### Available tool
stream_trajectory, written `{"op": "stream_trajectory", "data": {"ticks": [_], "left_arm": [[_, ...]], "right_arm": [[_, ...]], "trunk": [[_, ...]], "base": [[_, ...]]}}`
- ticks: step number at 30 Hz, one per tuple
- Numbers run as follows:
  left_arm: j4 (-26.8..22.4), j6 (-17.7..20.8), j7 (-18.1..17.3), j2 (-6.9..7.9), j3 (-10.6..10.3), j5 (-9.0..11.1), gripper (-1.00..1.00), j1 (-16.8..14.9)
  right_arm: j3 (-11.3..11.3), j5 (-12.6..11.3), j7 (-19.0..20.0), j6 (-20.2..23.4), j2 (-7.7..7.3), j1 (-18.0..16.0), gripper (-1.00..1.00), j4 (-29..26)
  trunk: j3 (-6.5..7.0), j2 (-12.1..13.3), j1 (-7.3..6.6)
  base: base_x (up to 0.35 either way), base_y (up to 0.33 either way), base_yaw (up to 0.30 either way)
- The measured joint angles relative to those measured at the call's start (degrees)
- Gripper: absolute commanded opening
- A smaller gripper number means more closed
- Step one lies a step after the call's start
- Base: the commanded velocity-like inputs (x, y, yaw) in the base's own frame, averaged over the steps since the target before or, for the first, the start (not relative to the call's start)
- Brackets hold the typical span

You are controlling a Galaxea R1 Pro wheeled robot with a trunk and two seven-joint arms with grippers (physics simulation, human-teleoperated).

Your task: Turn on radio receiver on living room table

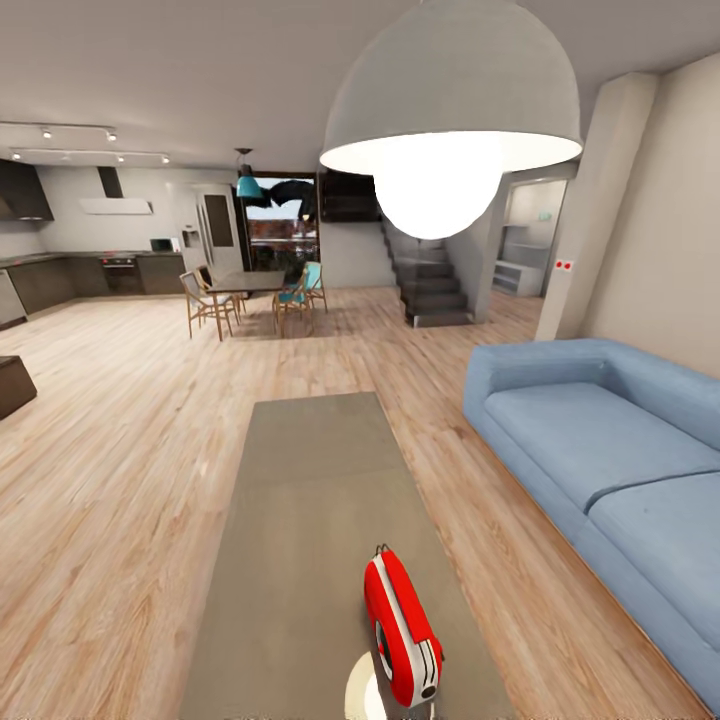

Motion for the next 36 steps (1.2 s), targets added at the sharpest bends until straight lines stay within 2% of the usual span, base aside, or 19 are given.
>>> {"op": "stream_trajectory", "data": {"ticks": [36], "left_arm": [[0.00,0.00,0.00,0.00,0.00,0.00,1.00,0.00]], "right_arm": [[0.02,0.00,0.00,0.00,0.00,0.00,1.00,0.00]], "trunk": [[-3.31,0.00,0.00]], "base": [[0.000,0.000,0.000]]}}
